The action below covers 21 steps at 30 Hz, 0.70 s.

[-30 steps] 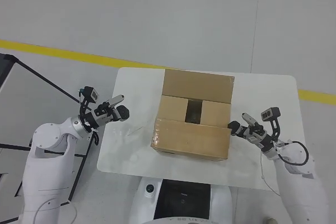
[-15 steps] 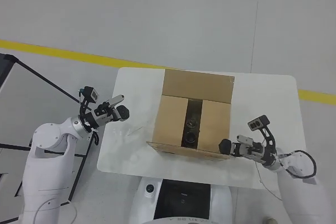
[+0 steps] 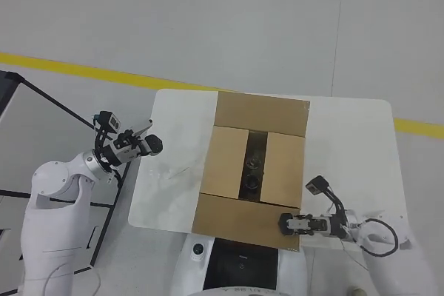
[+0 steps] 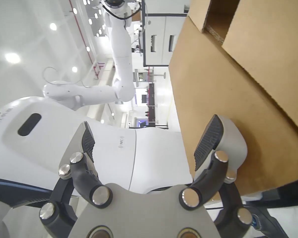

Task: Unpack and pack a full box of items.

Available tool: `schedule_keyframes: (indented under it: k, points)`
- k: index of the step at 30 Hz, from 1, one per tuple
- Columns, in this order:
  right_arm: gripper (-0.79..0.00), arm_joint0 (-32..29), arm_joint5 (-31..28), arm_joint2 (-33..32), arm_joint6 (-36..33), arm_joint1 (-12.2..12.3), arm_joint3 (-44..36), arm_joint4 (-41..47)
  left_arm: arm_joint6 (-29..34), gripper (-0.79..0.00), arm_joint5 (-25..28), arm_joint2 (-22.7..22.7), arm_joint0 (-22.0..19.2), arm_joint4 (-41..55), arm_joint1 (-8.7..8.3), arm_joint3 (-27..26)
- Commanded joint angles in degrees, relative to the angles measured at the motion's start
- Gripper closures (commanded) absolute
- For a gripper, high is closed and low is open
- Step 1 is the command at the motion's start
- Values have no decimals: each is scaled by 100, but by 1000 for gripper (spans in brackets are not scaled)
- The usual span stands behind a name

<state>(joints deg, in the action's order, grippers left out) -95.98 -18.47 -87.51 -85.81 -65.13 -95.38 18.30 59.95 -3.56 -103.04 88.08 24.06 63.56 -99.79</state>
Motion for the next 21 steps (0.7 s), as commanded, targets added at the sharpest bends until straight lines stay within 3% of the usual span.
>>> schedule_keyframes:
  k: [1, 15, 21]
  points:
    - [-785, -24, -167, 23, 166, 45, -76, -339, -3, -785, -37, 32, 10, 18, -9, -13]
    - [-785, -139, -1106, 458, 1162, 241, -13, -1769, -114, -785, -43, 208, -27, -80, -73, -9]
    - [-785, -102, -958, 419, 966, 296, 7, -814, -217, -785, 20, 210, -11, -252, -107, -95]
